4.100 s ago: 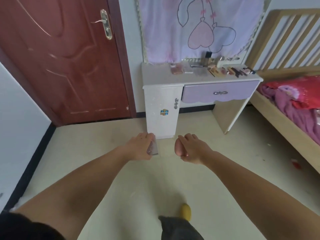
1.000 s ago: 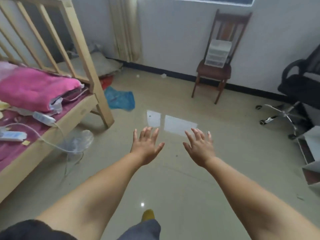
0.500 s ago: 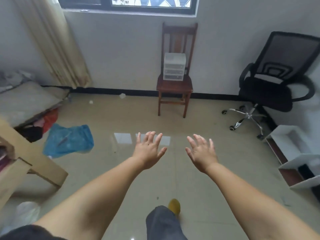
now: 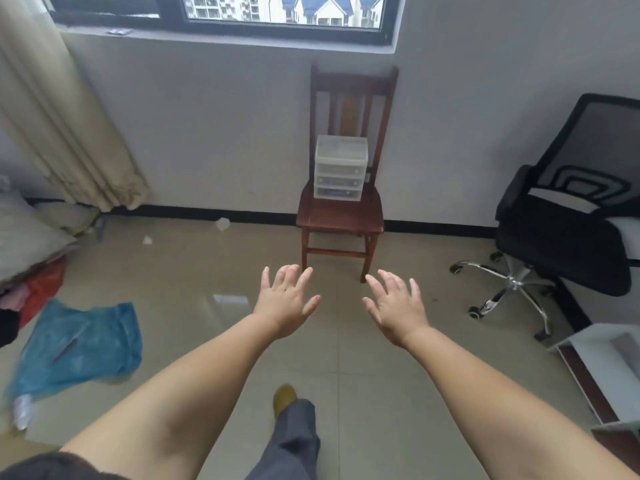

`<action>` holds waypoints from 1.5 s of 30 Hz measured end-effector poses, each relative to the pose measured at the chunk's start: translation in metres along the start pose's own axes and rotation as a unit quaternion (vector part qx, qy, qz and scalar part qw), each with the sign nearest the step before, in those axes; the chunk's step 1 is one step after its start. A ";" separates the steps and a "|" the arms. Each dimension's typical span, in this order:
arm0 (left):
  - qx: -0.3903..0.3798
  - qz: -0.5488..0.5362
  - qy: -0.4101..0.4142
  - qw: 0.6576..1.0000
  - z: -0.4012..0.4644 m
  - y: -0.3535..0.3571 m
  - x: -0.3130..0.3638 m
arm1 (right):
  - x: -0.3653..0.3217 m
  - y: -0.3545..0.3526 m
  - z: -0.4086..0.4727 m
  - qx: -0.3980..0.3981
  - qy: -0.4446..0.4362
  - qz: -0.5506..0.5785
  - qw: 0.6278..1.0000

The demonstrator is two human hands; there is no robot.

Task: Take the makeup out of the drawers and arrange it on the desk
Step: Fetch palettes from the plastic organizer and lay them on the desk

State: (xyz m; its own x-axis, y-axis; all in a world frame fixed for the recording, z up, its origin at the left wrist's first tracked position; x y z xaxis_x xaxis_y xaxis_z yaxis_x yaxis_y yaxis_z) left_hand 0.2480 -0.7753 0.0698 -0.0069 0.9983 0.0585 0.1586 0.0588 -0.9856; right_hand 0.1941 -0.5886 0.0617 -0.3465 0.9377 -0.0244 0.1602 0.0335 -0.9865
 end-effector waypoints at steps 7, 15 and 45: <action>-0.001 -0.002 0.010 1.000 0.185 -0.022 -0.057 | 0.006 -0.020 0.186 0.001 0.020 0.016 1.000; -0.015 -0.021 0.041 0.999 0.365 -0.046 -0.091 | 0.027 -0.024 0.351 -0.033 0.041 0.035 0.998; 0.130 -0.032 0.076 0.988 0.755 0.101 -0.164 | 0.029 0.255 0.793 -0.183 0.483 0.791 0.329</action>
State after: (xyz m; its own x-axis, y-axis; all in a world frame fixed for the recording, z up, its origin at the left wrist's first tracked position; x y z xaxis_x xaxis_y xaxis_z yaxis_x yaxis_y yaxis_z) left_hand -0.4803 -0.9311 -0.1592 0.1431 0.9817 0.1260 -0.0959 0.1404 -0.9854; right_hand -0.5079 -0.8274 -0.3185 0.8640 -0.4509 -0.2238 -0.4040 -0.8863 0.2263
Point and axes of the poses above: each hand's wrist, its own z-axis towards the middle knuckle, its own y-axis out of the palm, x = y × z, the point moved 9 cm from there along z, towards the middle knuckle, and after that the axes turned 5 degrees about y, right-handed, at the moved point
